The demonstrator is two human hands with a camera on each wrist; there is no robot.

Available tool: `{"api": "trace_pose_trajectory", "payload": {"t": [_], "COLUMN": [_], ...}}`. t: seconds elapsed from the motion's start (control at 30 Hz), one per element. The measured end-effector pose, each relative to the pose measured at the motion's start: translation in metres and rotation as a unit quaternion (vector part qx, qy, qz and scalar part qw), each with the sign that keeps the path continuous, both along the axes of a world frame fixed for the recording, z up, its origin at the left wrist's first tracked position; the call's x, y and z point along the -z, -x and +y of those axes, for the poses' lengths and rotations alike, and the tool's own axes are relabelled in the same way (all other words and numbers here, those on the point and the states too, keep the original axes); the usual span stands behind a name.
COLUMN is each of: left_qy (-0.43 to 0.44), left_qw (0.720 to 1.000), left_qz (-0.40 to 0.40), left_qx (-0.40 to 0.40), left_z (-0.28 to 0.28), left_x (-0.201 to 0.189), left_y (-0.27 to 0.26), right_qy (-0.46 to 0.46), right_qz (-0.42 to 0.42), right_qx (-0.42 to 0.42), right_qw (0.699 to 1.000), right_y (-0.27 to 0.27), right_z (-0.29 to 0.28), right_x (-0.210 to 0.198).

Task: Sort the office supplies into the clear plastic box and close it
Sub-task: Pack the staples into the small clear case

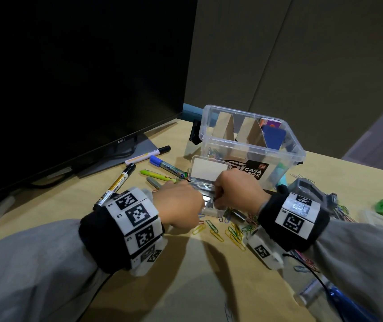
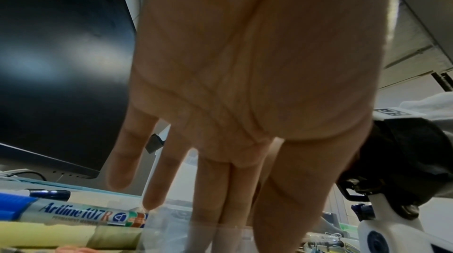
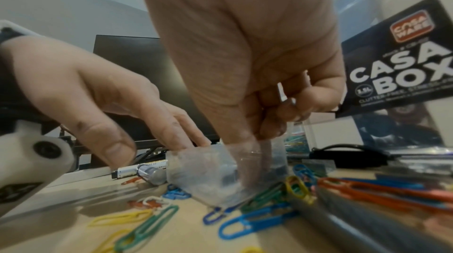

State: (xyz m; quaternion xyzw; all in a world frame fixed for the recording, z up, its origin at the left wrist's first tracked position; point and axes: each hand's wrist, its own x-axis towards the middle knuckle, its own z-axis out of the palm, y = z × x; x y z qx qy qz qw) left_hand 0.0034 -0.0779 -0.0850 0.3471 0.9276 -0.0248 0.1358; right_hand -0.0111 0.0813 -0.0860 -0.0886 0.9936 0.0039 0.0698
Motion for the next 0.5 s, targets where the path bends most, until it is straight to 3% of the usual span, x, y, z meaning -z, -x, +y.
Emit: {"api": "trace_pose_trajectory", "payload": {"t": [0.5], "left_qy": [0.003], "left_qw": [1.0], "left_qz": [0.004], "left_qx": [-0.007], "left_z": [0.002], "left_x": [-0.002], "left_y": [-0.002], "right_qy": [0.038], "right_qz": [-0.001], "right_qx": [-0.043], "right_qw": [0.998], "right_y": [0.003], "right_z": [0.021], "right_x": [-0.032]}}
